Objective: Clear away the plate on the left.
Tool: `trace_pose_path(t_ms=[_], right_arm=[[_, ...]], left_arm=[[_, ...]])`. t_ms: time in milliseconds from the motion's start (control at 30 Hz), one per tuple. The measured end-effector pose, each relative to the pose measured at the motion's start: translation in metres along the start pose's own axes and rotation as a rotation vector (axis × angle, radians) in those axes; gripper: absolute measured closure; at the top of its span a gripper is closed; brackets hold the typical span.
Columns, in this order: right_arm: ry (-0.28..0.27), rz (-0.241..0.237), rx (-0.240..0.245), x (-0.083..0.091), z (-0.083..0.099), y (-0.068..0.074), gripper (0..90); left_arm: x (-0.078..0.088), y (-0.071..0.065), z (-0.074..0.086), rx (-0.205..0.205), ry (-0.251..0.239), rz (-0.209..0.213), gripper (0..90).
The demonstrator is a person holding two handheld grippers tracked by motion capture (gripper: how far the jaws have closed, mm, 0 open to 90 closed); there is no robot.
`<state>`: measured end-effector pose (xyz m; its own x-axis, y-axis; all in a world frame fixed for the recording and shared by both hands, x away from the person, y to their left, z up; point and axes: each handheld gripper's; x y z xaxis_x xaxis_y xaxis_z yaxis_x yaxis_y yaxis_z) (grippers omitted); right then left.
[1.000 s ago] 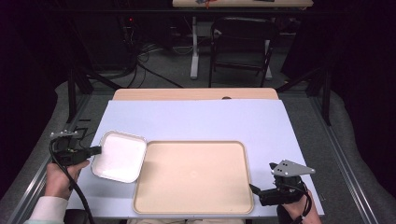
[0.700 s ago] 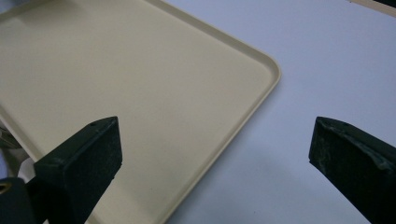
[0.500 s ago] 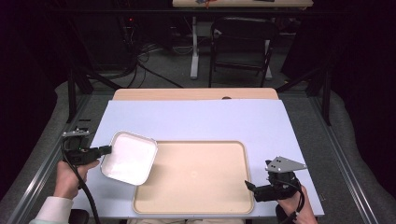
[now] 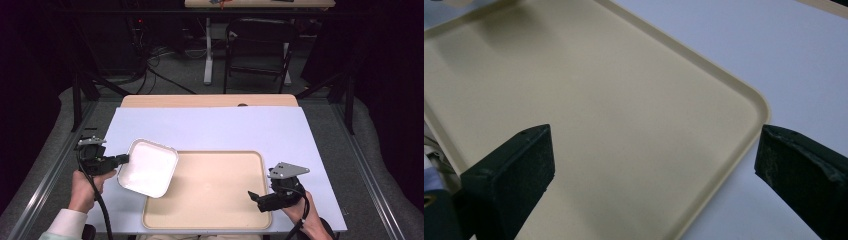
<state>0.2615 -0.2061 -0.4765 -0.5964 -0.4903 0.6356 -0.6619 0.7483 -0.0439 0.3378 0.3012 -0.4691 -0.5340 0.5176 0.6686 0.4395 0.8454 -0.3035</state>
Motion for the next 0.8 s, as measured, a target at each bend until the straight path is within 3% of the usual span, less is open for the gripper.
trace_pose_path(t_ms=[333, 800], right_arm=[[0.013, -0.043, 0.031, -0.022, -0.02, 0.011, 2.1], [0.001, -0.045, 0.014, -0.04, -0.037, 0.02, 0.0]], left_arm=[[-0.019, -0.026, -0.008, -0.054, -0.009, 0.07, 88.1], [-0.044, -0.06, -0.013, -0.083, -0.03, 0.099, 88.2]])
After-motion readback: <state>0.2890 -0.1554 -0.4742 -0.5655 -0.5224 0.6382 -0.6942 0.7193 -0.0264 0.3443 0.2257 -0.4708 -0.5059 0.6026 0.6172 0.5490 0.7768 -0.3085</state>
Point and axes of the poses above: each handheld gripper's, and its own axes: x roughly backward along the jaws, z roughly out of its underside, y roughly to its left, and after that the axes turned 2 degrees about z, right-handed
